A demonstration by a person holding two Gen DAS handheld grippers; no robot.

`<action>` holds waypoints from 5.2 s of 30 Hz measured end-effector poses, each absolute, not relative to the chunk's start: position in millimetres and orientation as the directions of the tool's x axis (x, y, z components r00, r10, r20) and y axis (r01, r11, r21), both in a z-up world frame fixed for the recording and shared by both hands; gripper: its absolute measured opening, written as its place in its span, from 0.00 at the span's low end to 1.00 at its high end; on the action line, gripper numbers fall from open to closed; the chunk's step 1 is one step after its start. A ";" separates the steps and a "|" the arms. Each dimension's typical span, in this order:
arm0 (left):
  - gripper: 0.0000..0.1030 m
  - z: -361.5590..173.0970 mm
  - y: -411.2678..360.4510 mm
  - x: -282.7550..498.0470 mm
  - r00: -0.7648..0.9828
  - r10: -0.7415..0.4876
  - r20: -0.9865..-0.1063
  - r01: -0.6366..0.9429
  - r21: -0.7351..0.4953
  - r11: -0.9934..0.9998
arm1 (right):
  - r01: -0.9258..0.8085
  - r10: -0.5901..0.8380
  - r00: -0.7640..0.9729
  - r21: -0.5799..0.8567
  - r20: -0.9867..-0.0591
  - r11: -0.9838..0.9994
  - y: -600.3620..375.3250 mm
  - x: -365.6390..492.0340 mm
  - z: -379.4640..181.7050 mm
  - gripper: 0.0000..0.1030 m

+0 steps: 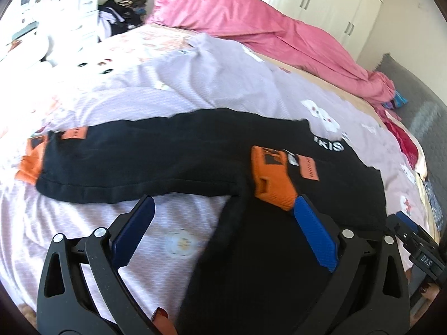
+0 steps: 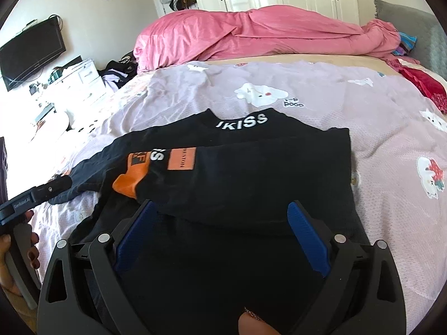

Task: Fold small clothes
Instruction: 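Withdraw the left tool and move it toward the other sleeve, then grasp the other sleeve's orange cuff with the left tool, then carry the cuff across the shirt body with the left tool and release it, then grasp the folded orange cuff with the right tool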

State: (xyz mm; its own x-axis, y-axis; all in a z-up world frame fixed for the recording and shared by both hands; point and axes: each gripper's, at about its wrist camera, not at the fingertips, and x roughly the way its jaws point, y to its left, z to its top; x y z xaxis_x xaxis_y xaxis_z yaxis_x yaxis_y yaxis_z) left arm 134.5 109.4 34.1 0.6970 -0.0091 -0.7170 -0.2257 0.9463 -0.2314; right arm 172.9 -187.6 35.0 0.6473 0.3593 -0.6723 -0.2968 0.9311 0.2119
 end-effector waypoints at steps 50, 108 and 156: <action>0.91 -5.0 293.4 75.5 0.654 0.200 -0.730 -0.591 -0.328 0.737 | -0.547 0.464 0.510 0.142 -0.724 0.825 12.8 141.8 29.1 0.92; 0.02 97.1 167.3 89.5 0.906 0.030 -0.423 -0.234 -0.440 0.867 | -0.183 0.359 0.640 0.319 -0.680 0.930 -198.7 149.1 25.2 0.92; 0.53 29.5 84.7 115.8 0.720 -0.092 -0.688 -0.114 -0.248 0.962 | -0.247 0.475 0.538 0.409 -0.696 0.879 -161.1 153.7 2.1 0.92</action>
